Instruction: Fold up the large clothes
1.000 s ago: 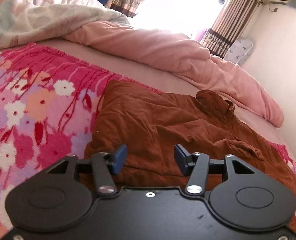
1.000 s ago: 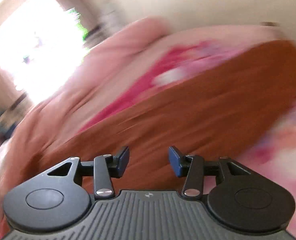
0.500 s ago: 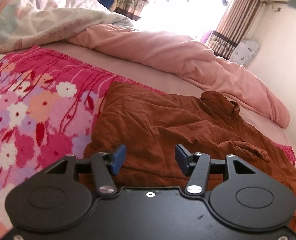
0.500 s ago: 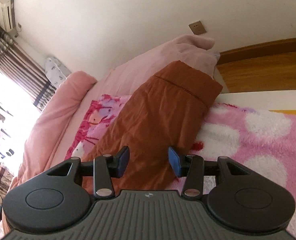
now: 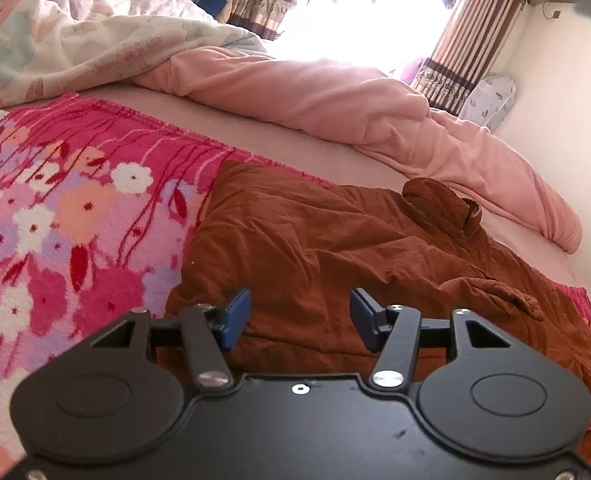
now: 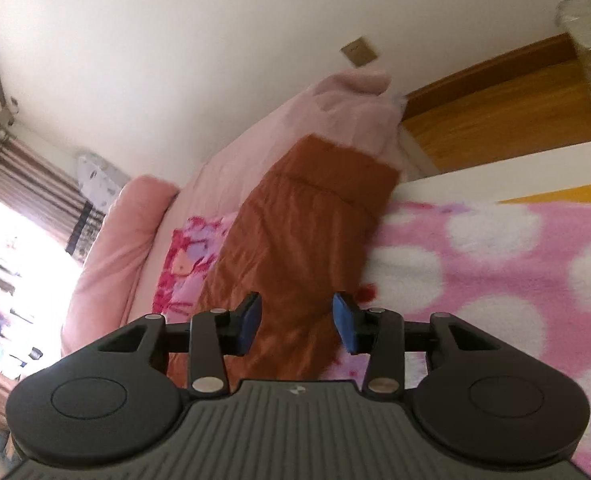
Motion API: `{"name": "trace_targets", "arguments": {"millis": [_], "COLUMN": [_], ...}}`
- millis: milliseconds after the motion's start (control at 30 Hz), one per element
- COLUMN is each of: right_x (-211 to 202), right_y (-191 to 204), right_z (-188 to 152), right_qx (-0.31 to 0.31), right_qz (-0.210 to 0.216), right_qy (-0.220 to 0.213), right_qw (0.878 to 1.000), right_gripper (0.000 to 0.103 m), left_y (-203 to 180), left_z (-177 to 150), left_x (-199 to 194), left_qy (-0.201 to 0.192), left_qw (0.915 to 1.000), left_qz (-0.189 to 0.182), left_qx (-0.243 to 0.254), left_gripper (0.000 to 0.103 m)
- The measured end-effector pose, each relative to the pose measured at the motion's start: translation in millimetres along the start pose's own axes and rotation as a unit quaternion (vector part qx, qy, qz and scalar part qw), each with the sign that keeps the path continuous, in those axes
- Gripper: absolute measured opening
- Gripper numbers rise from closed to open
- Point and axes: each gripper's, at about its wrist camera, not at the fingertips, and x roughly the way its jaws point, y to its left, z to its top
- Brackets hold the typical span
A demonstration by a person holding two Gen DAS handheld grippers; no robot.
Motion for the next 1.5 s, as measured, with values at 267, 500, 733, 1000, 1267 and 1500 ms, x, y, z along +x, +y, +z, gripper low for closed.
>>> {"name": "trace_targets", "arguments": {"millis": [267,500,733,1000,1267,1500], "right_x": [25.0,26.6,-36.6,-113.6,-109.5,-86.9], "right_y": [-9.4,43.4,152.7,269.8,283.4,265.8], "right_z": [17.2,6.3,-57.9,-222.1,-386.1,-343.7], "right_qx": [0.019,-0.086,-0.217,-0.36,-0.457,-0.402], "right_qz": [0.014,-0.008,0.114,0.298,0.331,0.264], "right_qy": [-0.012,-0.043,-0.059,0.041,0.224,0.191], "right_qw": [1.0,0.995,0.968,0.883,0.795,0.856], "right_gripper": [0.052,0.008,0.007,0.008,0.059,0.059], "left_y": [-3.5,-6.8,-10.5,-16.7,-20.7,-60.3], "left_z": [-1.0,-0.9,0.9,2.3,1.4,-2.7], "left_x": [3.1,-2.3,-11.0,-26.4,-21.6,15.7], "left_qy": [0.001,0.001,-0.005,-0.016,0.011,0.068], "left_qw": [1.0,0.9999,0.9997,0.9982,0.9924,0.9751], "left_qz": [-0.002,-0.002,-0.02,-0.057,-0.116,-0.194], "left_qx": [0.003,0.016,0.015,0.007,-0.039,-0.084], "left_gripper": [0.056,0.056,0.056,0.056,0.057,0.056]}}
